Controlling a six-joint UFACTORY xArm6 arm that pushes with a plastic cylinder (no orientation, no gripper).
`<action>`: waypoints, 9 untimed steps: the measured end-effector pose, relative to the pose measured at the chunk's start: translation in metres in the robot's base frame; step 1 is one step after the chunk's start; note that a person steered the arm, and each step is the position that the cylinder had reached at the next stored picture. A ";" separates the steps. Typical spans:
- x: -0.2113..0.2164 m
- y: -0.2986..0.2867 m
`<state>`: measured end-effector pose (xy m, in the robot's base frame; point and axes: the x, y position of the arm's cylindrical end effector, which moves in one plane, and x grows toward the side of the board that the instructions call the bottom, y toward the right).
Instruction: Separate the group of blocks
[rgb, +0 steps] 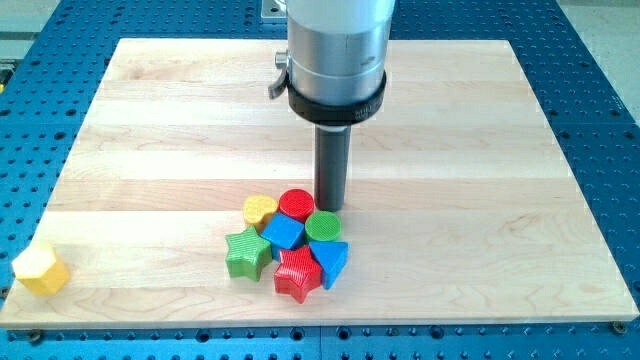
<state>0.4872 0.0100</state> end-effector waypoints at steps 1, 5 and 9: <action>-0.012 0.043; 0.132 -0.006; 0.131 -0.032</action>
<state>0.6184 -0.0221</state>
